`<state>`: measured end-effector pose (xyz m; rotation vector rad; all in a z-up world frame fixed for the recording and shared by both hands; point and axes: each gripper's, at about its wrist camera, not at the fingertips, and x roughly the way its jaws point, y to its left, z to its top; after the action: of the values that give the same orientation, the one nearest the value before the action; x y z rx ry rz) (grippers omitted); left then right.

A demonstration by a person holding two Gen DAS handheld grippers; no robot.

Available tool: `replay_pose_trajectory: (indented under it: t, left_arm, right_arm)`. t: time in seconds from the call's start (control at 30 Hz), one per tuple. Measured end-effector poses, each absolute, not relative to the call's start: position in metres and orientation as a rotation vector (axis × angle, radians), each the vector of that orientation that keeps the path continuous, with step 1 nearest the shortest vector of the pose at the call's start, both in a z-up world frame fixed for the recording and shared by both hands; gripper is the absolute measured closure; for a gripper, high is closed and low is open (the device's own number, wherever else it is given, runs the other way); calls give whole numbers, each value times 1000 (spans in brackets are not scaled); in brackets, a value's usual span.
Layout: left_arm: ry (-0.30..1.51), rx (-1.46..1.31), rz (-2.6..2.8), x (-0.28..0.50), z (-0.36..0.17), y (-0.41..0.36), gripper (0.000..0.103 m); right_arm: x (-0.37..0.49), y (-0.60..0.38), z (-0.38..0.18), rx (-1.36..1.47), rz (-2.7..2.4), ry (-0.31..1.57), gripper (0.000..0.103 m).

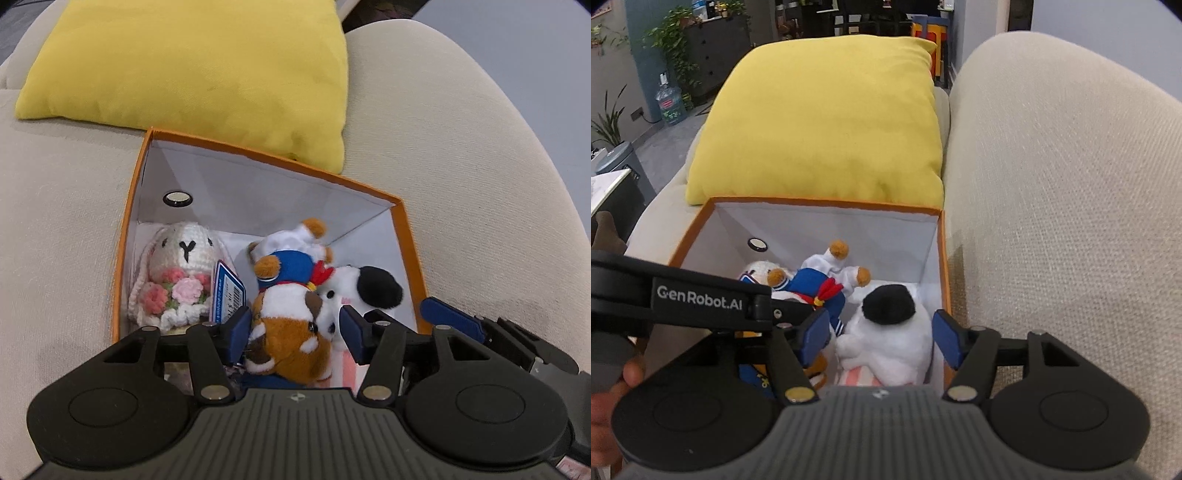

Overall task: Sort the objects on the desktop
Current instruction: 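Lower both plushes into the orange box and open both tools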

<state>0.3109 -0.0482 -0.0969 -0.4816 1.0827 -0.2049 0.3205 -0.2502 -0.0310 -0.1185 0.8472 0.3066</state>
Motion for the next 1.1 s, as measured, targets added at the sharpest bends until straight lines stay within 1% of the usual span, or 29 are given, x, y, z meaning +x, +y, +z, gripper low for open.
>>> replay_pose_trajectory:
  t: [0.03, 0.07, 0.13, 0.17, 0.23, 0.3, 0.4, 0.47, 0.63, 0.67, 0.77, 0.83, 0.87, 0.9, 1.1]
  left_arm:
    - [1080, -478, -215, 310, -96, -47, 44]
    - [1072, -476, -227, 310, -95, -45, 45]
    - [1061, -466, -233, 309, -91, -41, 51]
    - [1056, -460, -236, 309, -88, -40, 52]
    - [1053, -432, -242, 307, -82, -38, 62]
    - [1056, -397, -259, 307, -82, -41, 63]
    - [1054, -354, -311, 302, -80, -43, 63]
    - [1049, -293, -323, 301, -85, -54, 63]
    - [1062, -230, -325, 297, -93, -62, 66]
    - [1058, -214, -323, 297, -94, -64, 66]
    - [1059, -179, -326, 297, -97, -68, 68]
    - [1064, -157, -326, 299, -101, -71, 72]
    - [1064, -145, -324, 300, -103, -73, 76]
    - [1066, -134, -324, 301, -105, -74, 78]
    - [1056, -111, -332, 311, -115, -81, 79]
  right_arm:
    - [319, -251, -29, -118, 314, 844, 43]
    - [318, -253, -27, -118, 321, 843, 47]
    - [321, -256, -25, -122, 333, 845, 50]
    - [319, -257, -22, -123, 335, 847, 53]
    - [318, -259, -18, -123, 341, 859, 54]
    - [317, -257, -21, -118, 348, 884, 55]
    - [308, -254, -24, -148, 383, 918, 59]
    - [301, -248, -30, -198, 412, 941, 64]
    - [299, -234, -44, -297, 404, 972, 68]
    - [300, -235, -46, -306, 401, 977, 72]
    - [305, -235, -56, -346, 382, 986, 79]
    - [307, -233, -63, -376, 372, 978, 82]
    - [310, -232, -66, -375, 369, 984, 87]
    - [313, -232, -67, -380, 360, 981, 88]
    - [332, -226, -69, -384, 338, 943, 89]
